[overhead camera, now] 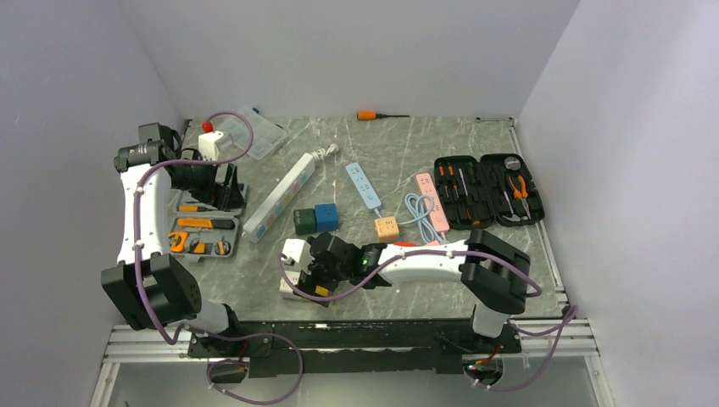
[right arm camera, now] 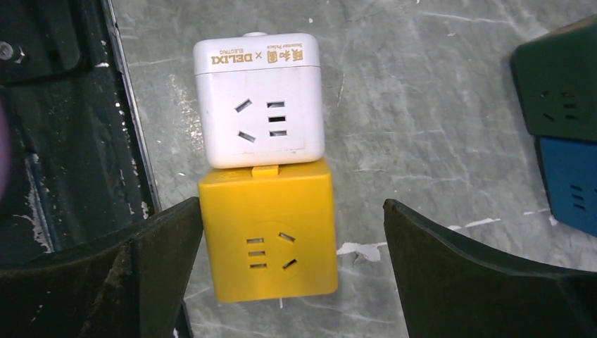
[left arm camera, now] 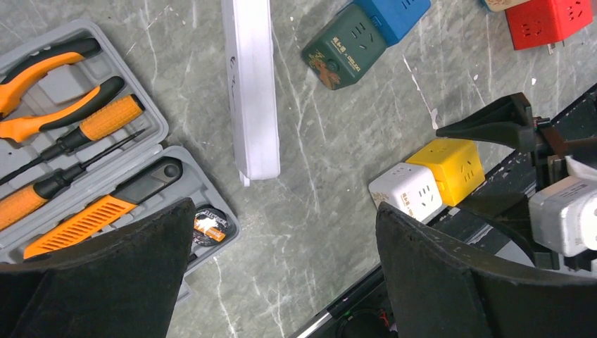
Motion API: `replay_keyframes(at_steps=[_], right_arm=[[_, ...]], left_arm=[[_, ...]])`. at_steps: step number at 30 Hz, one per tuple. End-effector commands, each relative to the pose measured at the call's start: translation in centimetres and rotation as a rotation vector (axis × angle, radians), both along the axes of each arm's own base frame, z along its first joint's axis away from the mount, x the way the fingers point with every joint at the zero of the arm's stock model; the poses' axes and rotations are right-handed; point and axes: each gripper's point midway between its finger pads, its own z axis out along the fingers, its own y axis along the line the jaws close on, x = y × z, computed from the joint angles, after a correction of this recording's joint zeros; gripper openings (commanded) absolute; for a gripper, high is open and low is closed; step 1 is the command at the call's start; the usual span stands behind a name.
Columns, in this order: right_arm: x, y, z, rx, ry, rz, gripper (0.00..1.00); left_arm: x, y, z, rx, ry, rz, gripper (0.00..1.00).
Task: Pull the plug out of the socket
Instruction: Pick up the socket from the corner of the board.
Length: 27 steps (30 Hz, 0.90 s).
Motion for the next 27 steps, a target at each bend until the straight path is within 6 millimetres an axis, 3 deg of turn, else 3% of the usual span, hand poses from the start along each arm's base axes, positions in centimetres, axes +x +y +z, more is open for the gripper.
replay_keyframes(at_steps=[1,7,11,18,22,25,27], right_arm=[[0.1,1.4,0.5,0.021,-0.013,0.075,1.0],[0.1,1.2,-1.4,0.0,0.016,0.081,0.97],[0.2,1.2,-3.2,-0.044,0.03,0.09,0.86],[0.3,2.4,-2.9,-0.01,0.03,0.104,0.55],[0.6,2.4,-2.5,-0.049,0.038,0.103,0.26],[1.2,2.4,-0.2,-0.031,0.043,0.074,0.05],[1.5,2.2,2.4,0.009,0.06,0.058,0.0]], left_arm=[[0.8,0.1,1.6,0.011,-0.06,0.004,0.99],[1.3,-0.2,2.4,-0.008,-0.085,0.01,0.99],[2.6,-0.2,2.1,-0.023,-0.09,0.035,0.99],[2.6,-2.4,2.2,-0.103,-0.087,-0.04,0.99],[3.0,-3.2,3.6,-0.123,-0.117,-0.088,1.0],[3.1,-3.7,4.9,-0.158,-0.123,-0.125,0.99],[2.3,-4.4,5.3,-0.196,-0.107,-0.163,0.99]])
